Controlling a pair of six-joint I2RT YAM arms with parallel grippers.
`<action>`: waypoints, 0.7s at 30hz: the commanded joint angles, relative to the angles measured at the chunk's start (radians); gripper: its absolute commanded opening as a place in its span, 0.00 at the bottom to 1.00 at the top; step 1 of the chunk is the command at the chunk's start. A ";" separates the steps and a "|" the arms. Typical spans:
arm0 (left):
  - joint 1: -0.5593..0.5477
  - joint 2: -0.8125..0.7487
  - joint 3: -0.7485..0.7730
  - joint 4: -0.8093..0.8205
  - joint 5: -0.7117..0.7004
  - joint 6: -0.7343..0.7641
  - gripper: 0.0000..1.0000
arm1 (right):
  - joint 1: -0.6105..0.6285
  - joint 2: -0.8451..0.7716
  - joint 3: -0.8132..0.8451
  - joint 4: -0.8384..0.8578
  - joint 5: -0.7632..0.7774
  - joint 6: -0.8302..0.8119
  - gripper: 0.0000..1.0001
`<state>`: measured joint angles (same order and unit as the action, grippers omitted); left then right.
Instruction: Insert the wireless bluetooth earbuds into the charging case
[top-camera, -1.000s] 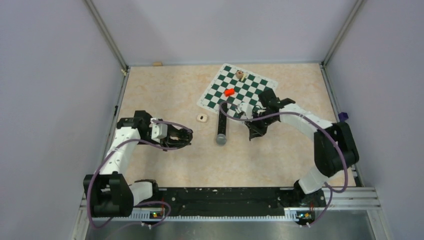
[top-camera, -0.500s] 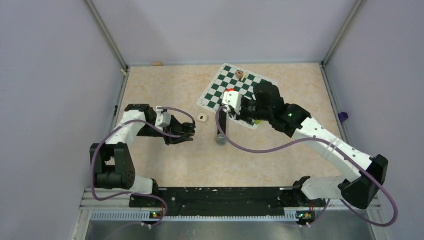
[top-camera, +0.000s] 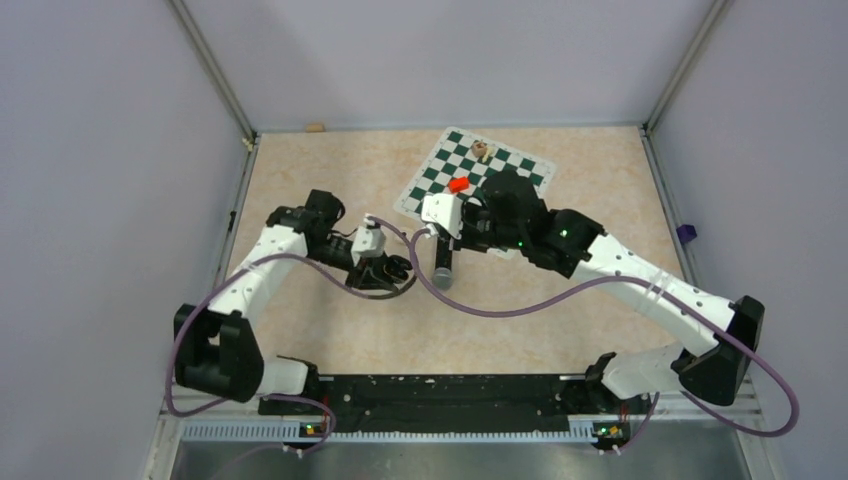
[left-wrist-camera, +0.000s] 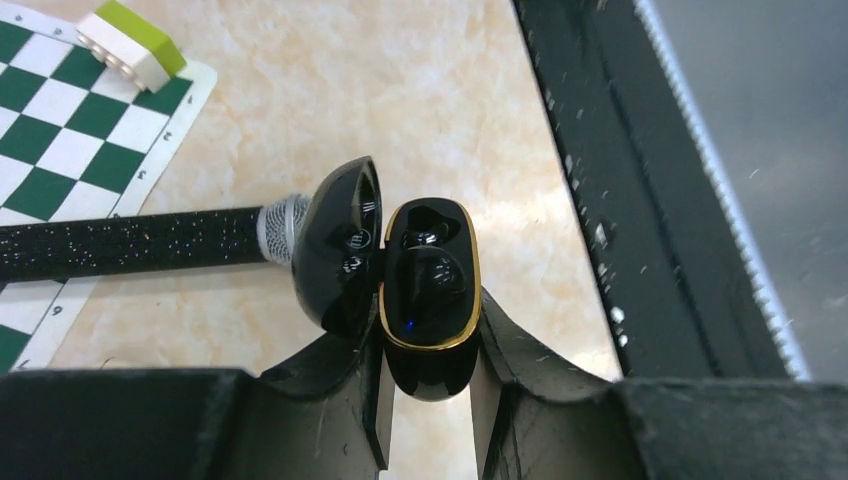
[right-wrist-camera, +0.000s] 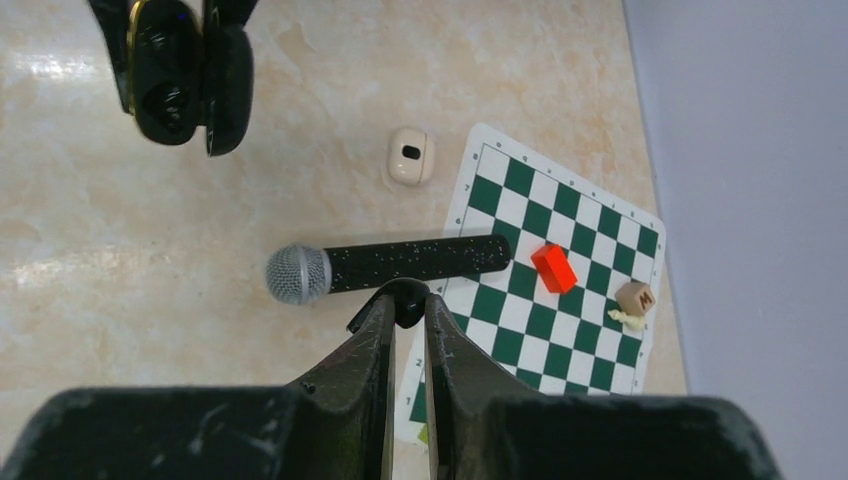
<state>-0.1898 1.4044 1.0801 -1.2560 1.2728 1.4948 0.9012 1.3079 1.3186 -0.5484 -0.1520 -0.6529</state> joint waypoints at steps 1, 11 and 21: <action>-0.114 -0.191 -0.126 0.609 -0.272 -0.531 0.00 | 0.007 -0.057 0.025 0.014 0.093 -0.032 0.00; -0.168 -0.137 -0.104 1.234 -0.319 -1.203 0.00 | 0.007 -0.156 -0.095 0.214 0.253 -0.058 0.00; -0.222 -0.133 -0.256 1.585 -0.282 -1.488 0.00 | 0.006 -0.133 -0.194 0.480 0.256 0.071 0.00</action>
<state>-0.4137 1.2861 0.8764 0.1024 0.9314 0.1761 0.9012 1.1587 1.1328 -0.2337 0.0902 -0.6693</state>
